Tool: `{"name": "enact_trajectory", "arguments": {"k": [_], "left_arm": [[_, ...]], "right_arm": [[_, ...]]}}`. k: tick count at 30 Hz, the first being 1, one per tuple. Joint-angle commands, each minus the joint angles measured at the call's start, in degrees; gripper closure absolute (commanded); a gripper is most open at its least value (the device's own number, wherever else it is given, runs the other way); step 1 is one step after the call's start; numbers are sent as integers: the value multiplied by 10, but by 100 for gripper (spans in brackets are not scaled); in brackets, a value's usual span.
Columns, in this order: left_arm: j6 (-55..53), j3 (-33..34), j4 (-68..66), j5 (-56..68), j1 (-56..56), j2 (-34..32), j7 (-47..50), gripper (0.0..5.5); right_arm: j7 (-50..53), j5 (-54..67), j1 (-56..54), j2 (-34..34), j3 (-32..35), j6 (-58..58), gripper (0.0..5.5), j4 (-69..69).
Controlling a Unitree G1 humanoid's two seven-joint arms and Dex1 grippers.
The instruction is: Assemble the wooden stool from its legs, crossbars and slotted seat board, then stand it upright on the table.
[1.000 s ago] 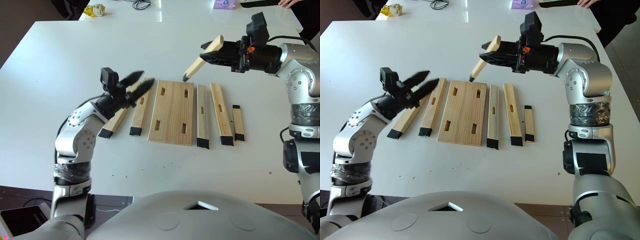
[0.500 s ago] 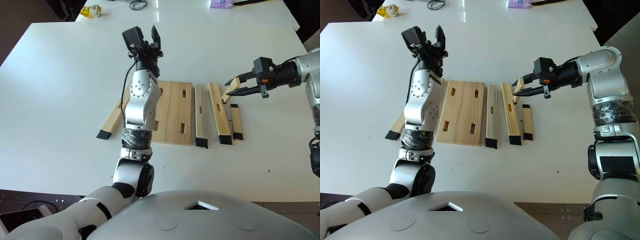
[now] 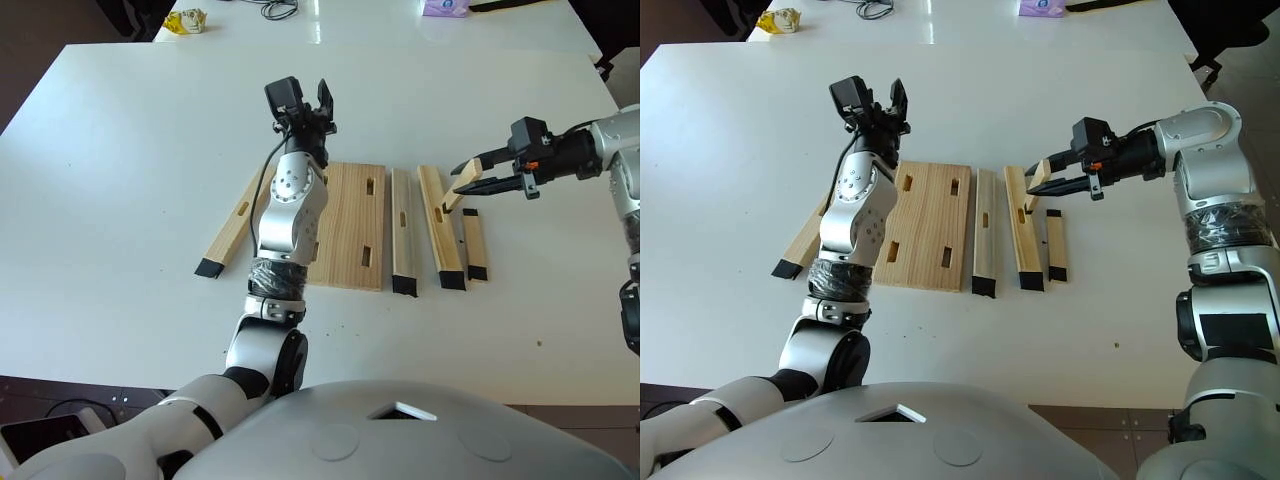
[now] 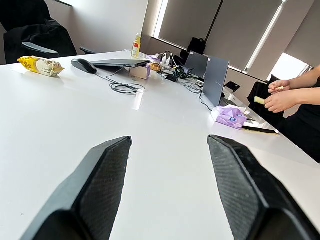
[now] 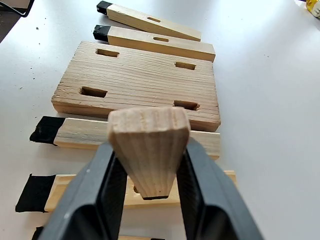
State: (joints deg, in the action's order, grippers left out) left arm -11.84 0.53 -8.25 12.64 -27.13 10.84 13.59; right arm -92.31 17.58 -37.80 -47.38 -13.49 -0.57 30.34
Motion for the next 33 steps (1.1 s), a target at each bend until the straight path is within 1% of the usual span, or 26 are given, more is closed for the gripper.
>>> {"name": "enact_trajectory", "arguments": {"k": [1, 8, 13, 19, 24, 27, 33], "left_arm": [[-17, 5, 5, 9, 6, 22, -4, 267], [-36, 3, 11, 15, 5, 15, -11, 267], [-39, 4, 15, 11, 5, 16, -8, 267], [-45, 3, 18, 11, 5, 16, -9, 267], [-48, 3, 19, 12, 6, 15, -11, 267], [-47, 3, 20, 9, 6, 15, -7, 267], [-43, 5, 16, 6, 3, 18, -2, 267]], "right_arm": [[0, 1, 9, 10, 10, 8, 418, -4], [11, -1, 27, 29, 30, 15, 418, -22], [14, -16, 30, 36, 33, 2, 418, -5], [20, -35, 46, 37, 27, -21, 418, -5], [18, -25, 41, 31, 38, -9, 418, -19], [12, -35, 34, 33, 33, -14, 418, -6], [1, -33, 44, 27, 30, -11, 418, -26]]}}
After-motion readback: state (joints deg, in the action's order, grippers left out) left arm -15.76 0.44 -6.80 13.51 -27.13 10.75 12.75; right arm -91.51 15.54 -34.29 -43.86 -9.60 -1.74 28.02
